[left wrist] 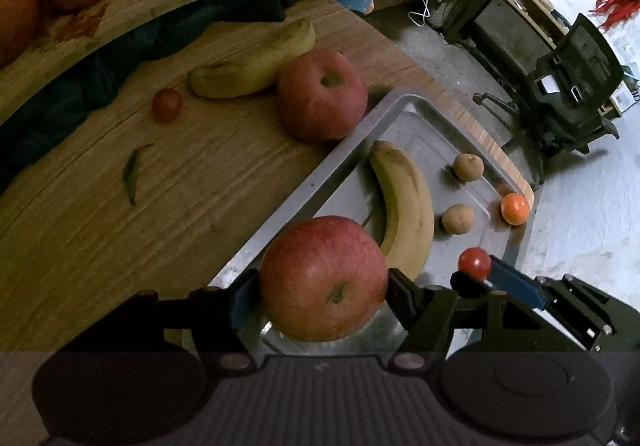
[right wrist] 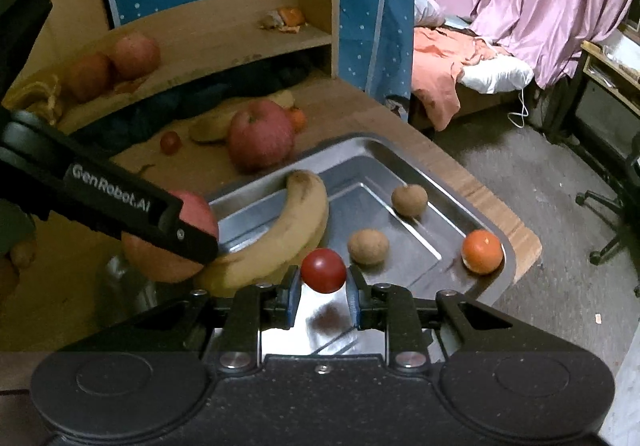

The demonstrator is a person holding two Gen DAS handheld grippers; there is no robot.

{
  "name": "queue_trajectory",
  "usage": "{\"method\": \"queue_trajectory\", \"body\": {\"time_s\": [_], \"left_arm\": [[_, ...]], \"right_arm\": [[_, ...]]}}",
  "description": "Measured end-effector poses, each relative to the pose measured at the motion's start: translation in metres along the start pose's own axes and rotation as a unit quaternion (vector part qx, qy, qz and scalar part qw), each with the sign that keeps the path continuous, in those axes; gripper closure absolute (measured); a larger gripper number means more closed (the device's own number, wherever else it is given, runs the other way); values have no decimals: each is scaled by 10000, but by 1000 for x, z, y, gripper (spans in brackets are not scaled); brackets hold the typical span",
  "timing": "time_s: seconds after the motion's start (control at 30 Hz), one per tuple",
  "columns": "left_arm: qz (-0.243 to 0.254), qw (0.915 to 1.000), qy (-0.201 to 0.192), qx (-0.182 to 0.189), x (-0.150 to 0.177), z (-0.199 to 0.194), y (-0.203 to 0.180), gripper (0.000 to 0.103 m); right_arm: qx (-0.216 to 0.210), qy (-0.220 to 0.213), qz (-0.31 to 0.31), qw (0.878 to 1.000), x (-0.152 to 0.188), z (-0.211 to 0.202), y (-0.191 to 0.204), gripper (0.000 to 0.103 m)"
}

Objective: Organize fruits
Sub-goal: 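Carry the apple and tomato over the metal tray and open both grippers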

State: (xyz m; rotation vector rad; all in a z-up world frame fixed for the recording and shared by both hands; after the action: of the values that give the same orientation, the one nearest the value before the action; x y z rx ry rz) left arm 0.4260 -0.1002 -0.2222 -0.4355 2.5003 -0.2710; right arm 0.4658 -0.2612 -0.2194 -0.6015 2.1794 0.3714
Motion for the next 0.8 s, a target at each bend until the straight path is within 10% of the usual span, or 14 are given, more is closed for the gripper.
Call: {"method": "queue_trajectory", "body": {"time_s": [0.8], "left_arm": [[154,9999,60,-14,-5,7,-1,31]], "right_arm": [[-24,343,-39,9994,18,19,5,73]]}}
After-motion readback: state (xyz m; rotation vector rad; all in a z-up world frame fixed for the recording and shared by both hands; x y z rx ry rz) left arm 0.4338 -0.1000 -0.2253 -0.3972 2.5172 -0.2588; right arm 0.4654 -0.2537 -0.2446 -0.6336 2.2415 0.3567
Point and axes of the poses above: each gripper's, at about its wrist camera, not at the fingertips, and z roughly the way its jaws point, y to its left, x to its underside, the point moved 9 cm from there along z, roughly the way its jaws point, and after that the axes turned 14 degrees about -y, right-handed, at the moved point
